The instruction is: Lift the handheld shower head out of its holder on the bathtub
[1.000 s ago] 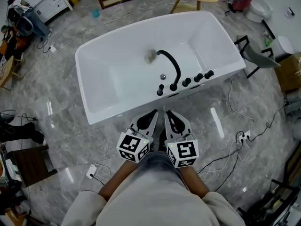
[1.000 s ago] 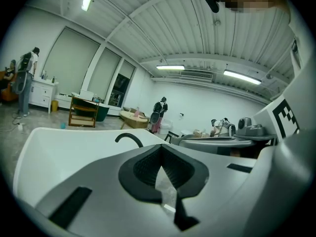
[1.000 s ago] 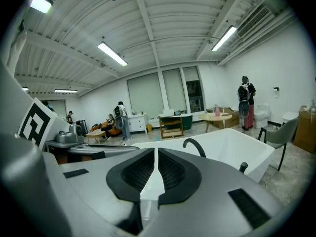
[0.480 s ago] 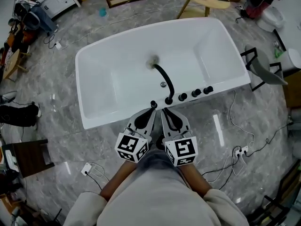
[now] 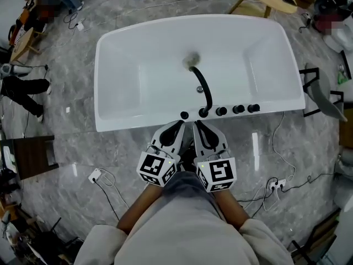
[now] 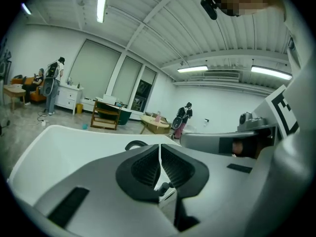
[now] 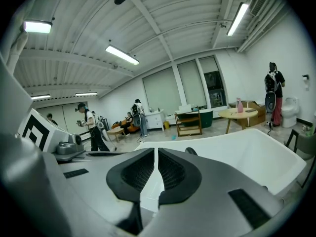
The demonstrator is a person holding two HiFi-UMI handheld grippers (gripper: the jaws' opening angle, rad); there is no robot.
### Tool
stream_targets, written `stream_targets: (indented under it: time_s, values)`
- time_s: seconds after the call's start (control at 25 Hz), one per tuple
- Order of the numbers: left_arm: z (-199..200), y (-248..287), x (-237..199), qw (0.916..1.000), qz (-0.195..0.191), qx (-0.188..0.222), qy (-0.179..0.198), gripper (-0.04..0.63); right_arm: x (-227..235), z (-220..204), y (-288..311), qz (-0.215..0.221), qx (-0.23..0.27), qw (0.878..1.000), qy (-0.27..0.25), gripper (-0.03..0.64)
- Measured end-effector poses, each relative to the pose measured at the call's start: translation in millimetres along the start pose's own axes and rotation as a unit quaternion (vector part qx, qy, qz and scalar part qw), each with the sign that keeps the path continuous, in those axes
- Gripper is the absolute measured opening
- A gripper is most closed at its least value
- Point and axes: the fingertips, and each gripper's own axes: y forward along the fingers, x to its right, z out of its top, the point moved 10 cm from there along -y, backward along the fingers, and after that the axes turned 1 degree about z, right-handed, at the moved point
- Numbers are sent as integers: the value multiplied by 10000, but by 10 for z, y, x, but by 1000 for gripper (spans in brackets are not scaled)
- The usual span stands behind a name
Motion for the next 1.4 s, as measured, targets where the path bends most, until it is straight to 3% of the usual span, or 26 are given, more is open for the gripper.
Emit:
stream_targets:
  time_s: [0.68,1.0,1.2,1.4]
  values:
    - [-902,333,-326,9960,427,-594,-509,8,72,-532,197,22,-625,9980,110,21]
    - [-1376,561,-480,9899,693,-1065,-625,85,136,-732,299,56,-798,9966,216,21]
    - [-1646,718,-634,9821,1008,-1183,-1067,135,166,-888,325,35,-950,9950,297,21]
    - [-1909,923,-700,9803,1023,-1432,-894,157,211,-1045,301,-26,-1079,9934,390,21]
